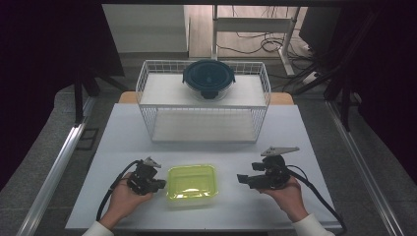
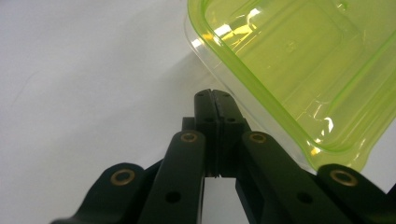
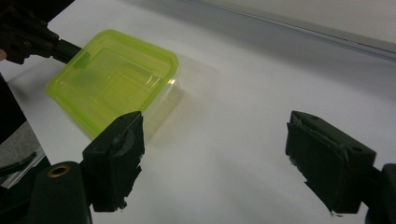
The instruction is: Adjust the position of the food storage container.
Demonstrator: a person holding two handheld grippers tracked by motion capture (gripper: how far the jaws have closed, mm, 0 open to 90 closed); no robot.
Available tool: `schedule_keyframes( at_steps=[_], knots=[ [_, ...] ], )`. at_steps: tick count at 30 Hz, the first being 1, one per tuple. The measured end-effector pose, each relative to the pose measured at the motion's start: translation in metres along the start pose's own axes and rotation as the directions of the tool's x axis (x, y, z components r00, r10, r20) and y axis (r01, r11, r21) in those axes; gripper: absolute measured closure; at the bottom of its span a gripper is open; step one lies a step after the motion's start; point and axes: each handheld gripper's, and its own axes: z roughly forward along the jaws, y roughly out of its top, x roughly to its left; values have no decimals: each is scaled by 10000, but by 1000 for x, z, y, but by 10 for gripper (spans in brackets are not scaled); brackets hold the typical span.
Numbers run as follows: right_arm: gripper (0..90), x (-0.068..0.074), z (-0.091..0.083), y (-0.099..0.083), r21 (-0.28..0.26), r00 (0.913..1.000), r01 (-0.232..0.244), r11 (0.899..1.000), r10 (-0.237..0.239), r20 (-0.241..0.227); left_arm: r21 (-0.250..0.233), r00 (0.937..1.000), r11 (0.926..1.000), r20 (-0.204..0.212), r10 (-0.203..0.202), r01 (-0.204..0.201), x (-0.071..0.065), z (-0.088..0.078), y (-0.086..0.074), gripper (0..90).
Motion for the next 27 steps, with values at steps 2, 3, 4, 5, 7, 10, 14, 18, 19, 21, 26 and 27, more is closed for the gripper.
schedule_keyframes(
  at_steps=[2, 3, 4, 5, 7, 10, 14, 18, 19, 21, 26, 27],
  knots=[
    [192, 0, 0, 0, -5, 10000, -16, 10000, 16, -18, 21, 10000, 10000, 47, 46, -46, -2, 2, 4, 895],
    [192, 0, 1, 0, -10, 10000, -8, 10000, 8, -14, -31, 10000, 10000, 51, 24, -24, -3, 3, 5, 895],
    [192, 0, 1, 0, -4, 10000, -4, 10000, 4, -11, -45, 10000, 10000, 74, 46, -45, -4, 4, 7, 895],
    [192, 0, 1, 0, 5, 10000, -6, 10000, 6, -11, -46, 9999, 9999, 82, 105, -105, -5, 5, 9, 895],
    [192, 0, 1, 0, 16, 10000, -4, 10000, 4, -19, -10, 9997, 9998, 117, 212, -212, -7, 7, 12, 895],
    [192, -1, 1, 0, 5, 10000, 4, 10000, -4, -19, 25, 9991, 9993, 189, 368, -369, -11, 11, 17, 895],
    [193, -3, 0, -1, -23, 10000, -72, 10000, 72, -35, 0, 9983, 9987, 294, 507, -507, -18, 15, 24, 895],
    [193, -4, -1, -1, -71, 9998, -164, 9998, 164, -57, 53, 9978, 9984, 355, 564, -566, -21, 19, 29, 894],
    [192, -5, -1, -1, -78, 9999, -159, 9998, 158, -51, 58, 9978, 9984, 368, 552, -554, -21, 20, 29, 895],
    [192, -5, -1, -1, -92, 9999, -157, 9998, 157, -52, 72, 9975, 9982, 384, 587, -590, -22, 21, 29, 894],
    [192, -6, 0, -2, -96, 9998, -185, 9998, 185, -24, -123, 9986, 9991, 347, 411, -407, -17, 20, 28, 892],
    [193, -6, 0, -2, -76, 9998, -182, 9998, 182, -23, -216, 9989, 9992, 308, 354, -347, -15, 19, 27, 889]
  ],
)
